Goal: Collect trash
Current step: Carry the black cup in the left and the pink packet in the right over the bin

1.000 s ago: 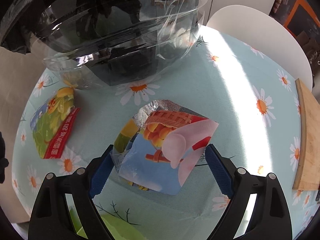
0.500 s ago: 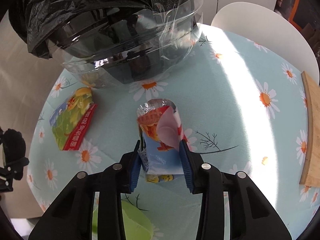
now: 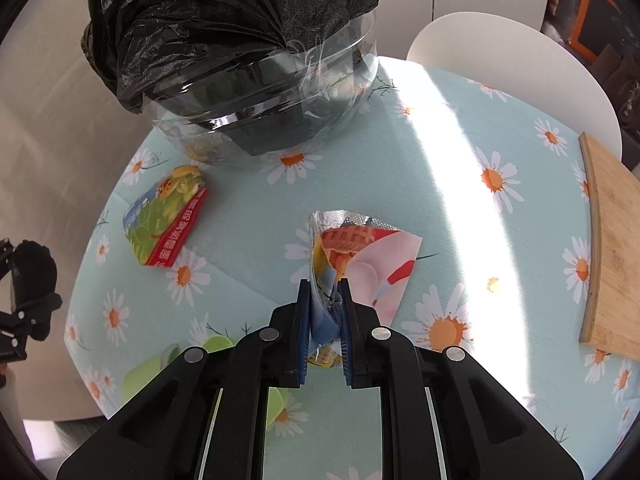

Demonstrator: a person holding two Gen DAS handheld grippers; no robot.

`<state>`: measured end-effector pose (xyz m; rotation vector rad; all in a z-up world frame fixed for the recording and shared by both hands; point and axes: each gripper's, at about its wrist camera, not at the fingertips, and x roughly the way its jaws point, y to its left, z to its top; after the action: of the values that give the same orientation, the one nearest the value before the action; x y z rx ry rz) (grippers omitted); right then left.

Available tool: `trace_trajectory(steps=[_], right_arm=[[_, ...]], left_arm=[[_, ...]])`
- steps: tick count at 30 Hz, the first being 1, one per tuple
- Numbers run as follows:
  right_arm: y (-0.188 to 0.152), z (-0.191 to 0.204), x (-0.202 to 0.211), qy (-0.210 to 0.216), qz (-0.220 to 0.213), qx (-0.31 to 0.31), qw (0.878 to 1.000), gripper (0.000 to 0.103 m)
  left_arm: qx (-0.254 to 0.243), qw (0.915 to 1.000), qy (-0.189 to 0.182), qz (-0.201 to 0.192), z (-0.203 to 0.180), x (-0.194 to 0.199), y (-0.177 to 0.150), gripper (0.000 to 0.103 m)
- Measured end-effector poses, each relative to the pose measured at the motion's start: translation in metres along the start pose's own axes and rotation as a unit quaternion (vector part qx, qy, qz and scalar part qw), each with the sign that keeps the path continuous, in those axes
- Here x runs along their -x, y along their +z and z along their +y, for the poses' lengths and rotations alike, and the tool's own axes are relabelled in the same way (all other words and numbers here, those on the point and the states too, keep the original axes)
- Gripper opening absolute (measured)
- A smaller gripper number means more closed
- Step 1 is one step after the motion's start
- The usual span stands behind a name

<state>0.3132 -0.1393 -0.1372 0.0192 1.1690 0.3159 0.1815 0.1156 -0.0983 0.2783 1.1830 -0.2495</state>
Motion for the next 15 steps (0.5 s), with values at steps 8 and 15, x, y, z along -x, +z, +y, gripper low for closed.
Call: trace_trajectory(steps=[8, 15], right_arm=[[-0.004, -0.019, 0.047, -0.017, -0.036, 0.005, 0.999, 0.012], [0.003, -0.029, 0.1, 0.005, -0.092, 0.001, 0.996, 0.012]], left_arm=[[0.003, 0.9996, -0.002, -0.027, -0.004, 0.02, 0.009, 0.064], [-0.002, 0.9984, 0.02, -0.053, 0.001, 0.037, 0.033, 0.064]])
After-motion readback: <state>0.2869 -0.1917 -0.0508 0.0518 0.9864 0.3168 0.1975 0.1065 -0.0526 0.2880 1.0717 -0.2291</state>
